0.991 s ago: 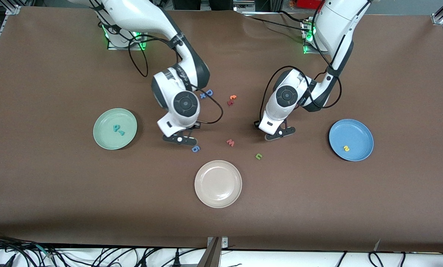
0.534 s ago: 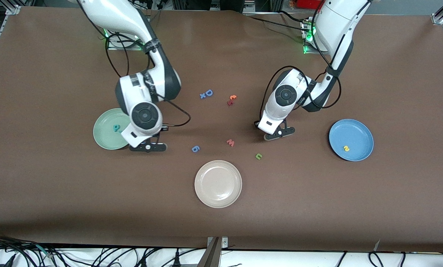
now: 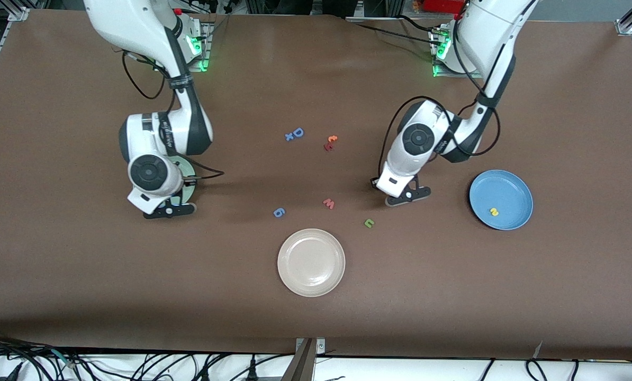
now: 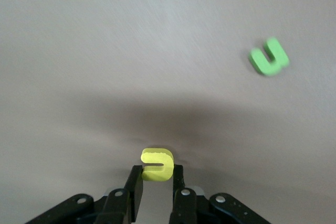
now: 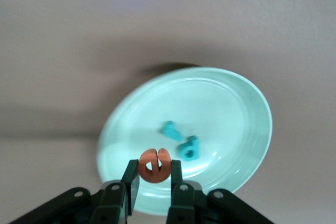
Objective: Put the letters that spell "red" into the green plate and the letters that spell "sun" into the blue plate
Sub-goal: 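Place the orange letter on the green plate while the left gripper places yellow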
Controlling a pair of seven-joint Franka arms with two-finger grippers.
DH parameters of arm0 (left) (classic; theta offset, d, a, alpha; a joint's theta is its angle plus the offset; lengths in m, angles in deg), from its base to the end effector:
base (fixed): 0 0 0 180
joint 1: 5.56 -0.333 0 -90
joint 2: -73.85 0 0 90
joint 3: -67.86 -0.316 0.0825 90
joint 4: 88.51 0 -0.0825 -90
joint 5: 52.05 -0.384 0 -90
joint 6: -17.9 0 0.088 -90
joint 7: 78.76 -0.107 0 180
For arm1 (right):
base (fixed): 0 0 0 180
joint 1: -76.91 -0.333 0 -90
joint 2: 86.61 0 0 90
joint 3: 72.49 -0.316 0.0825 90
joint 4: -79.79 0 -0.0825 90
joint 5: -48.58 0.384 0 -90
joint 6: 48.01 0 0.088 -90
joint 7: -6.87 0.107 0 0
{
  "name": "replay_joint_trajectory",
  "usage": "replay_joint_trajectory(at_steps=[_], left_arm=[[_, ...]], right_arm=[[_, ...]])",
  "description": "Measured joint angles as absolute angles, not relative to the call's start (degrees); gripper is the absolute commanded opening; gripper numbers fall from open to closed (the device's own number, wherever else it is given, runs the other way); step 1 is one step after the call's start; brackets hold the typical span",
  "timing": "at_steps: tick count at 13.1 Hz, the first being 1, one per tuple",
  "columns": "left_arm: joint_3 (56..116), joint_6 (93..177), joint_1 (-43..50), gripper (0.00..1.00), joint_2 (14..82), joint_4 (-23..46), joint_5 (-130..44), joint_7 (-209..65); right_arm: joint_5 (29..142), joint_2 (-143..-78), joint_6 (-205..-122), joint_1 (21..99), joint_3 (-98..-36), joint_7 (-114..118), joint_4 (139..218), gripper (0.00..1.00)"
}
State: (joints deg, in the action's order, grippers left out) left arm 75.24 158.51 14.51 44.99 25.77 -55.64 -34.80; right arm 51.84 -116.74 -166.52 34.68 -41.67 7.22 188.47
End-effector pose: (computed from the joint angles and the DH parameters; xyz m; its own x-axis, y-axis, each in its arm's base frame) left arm 0.5375 -0.2774 0.2038 0.9670 0.2508 -0.0445 0.2506 -0.9680 -0.0093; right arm 0.5831 0.1330 0.2396 0.9522 0.1442 -0.2693 0.2066 -0.9535 0.2197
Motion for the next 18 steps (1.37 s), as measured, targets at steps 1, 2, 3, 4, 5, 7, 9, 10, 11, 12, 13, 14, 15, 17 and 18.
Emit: replay_joint_trajectory(at_steps=[1,2,3,4,5,7,9,10,11,12,13,14,15,17,18], left_arm=[[74.0,156.5,13.5,0.11,46.4,25.7,-55.7,-38.8],[72.5,154.6,12.4,0.11,47.8,25.6,-55.7,-43.4],[70.9,153.4,11.3,0.11,48.9,25.7,-55.7,-48.0],[69.1,152.7,10.5,0.11,49.7,25.7,-55.7,-52.8],[67.2,152.5,9.7,0.12,50.2,25.8,-55.7,-57.7],[63.8,152.4,8.7,0.13,50.3,26.1,-55.7,-66.5],[61.6,152.4,7.5,0.14,50.3,27.1,-55.7,-73.8],[60.9,152.4,7.0,0.14,50.3,27.5,-55.7,-76.7],[60.2,152.4,6.6,0.14,50.3,27.8,-55.7,-79.5],[59.3,152.4,6.2,0.14,50.3,27.9,-55.7,-82.1],[58.4,152.4,5.9,0.18,50.3,28.0,-55.4,-84.8],[57.6,152.4,5.5,0.26,50.3,28.2,-54.5,-87.9],[56.6,152.4,5.3,0.46,50.2,28.3,-52.9,-91.1],[55.5,152.4,4.9,0.81,49.9,28.5,-51.5,-94.5],[55.4,152.4,4.9,0.99,49.8,28.5,-51.4,-94.8]], right_arm=[[52.3,-116.0,-169.0,35.8,-41.4,5.3,191.7,0.05],[53.5,-115.4,-170.3,37.1,-41.4,3.4,194.0,0.05],[55.6,-115.2,-170.7,38.1,-41.3,1.5,195.7,0.05],[57.7,-115.2,-170.8,38.5,-41.3,0.3,196.7,0.05],[59.4,-115.2,-170.8,38.5,-41.5,-0.1,197.3,0.06],[61.6,-115.2,-170.8,38.3,-42.0,-0.2,197.9,0.43],[62.5,-115.3,-170.8,38.3,-42.2,-0.2,198.3,1.0],[62.8,-115.3,-170.8,38.3,-42.3,-0.2,198.3,1.0],[63.0,-115.2,-170.8,38.2,-42.3,-0.2,198.3,1.0],[63.0,-115.2,-170.7,38.2,-42.3,-0.1,198.0,1.0],[63.0,-115.0,-170.0,38.1,-42.3,-0.1,197.3,1.0],[63.0,-114.6,-168.2,38.1,-42.3,-0.1,195.9,1.0],[63.0,-114.1,-165.1,38.1,-42.2,0.0,193.5,1.0],[63.0,-113.1,-158.7,38.1,-42.0,1.2,187.5,1.0],[63.0,-112.7,-156.1,38.0,-42.0,2.2,184.5,1.0]])
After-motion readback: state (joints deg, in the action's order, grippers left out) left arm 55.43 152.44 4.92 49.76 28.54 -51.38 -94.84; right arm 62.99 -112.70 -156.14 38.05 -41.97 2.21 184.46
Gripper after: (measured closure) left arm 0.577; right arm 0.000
